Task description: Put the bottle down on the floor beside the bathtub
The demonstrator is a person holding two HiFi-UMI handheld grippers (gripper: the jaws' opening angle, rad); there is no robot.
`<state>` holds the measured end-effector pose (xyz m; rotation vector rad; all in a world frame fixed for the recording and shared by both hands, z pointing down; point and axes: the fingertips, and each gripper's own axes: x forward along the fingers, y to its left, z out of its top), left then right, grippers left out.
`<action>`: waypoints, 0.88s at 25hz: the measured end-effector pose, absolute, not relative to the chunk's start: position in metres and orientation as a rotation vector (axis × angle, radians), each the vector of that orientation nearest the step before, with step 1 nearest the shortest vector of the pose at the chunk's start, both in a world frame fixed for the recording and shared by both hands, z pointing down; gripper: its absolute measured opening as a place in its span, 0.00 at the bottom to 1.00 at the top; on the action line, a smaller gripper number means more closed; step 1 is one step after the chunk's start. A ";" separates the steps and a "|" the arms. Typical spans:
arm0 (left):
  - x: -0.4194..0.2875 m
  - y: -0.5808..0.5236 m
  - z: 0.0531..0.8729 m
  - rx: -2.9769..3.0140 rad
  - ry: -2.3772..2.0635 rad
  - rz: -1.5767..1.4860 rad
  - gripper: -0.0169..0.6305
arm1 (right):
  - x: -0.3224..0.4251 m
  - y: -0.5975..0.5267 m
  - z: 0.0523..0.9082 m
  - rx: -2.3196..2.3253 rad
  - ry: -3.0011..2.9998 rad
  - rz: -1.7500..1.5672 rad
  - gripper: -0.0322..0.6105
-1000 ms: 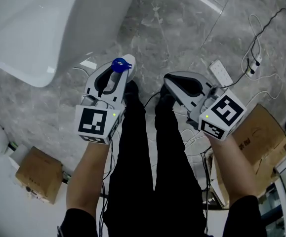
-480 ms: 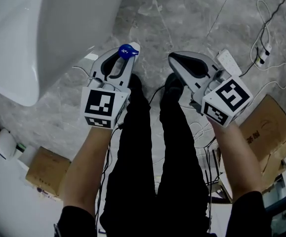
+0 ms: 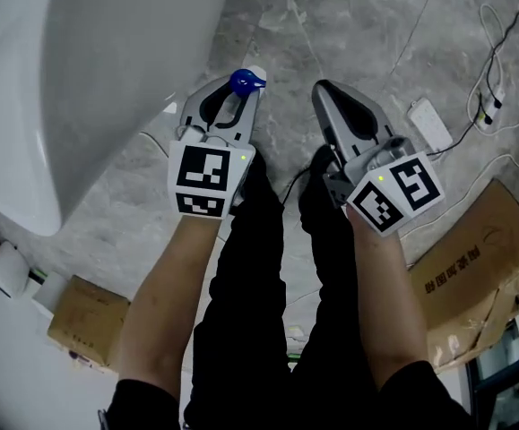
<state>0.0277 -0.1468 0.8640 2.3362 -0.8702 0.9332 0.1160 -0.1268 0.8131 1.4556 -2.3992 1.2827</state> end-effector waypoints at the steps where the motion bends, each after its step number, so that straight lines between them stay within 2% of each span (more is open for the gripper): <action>1: 0.029 -0.145 0.873 2.355 -0.842 0.937 0.18 | 0.106 -0.119 0.829 1.391 -2.411 1.264 0.09; 6: 0.018 -0.135 0.928 2.334 -0.796 0.972 0.18 | 0.093 -0.095 0.894 1.270 -2.350 1.246 0.09; 10: 0.016 -0.135 0.966 2.289 -0.798 1.000 0.18 | 0.100 -0.086 0.900 1.235 -2.346 1.221 0.09; 16: 0.028 -0.143 0.984 2.320 -0.802 0.979 0.18 | 0.125 -0.131 0.898 1.299 -2.374 1.191 0.09; 22: 0.038 -0.167 0.996 2.365 -0.856 0.905 0.18 | 0.108 -0.157 0.889 1.177 -2.450 1.091 0.09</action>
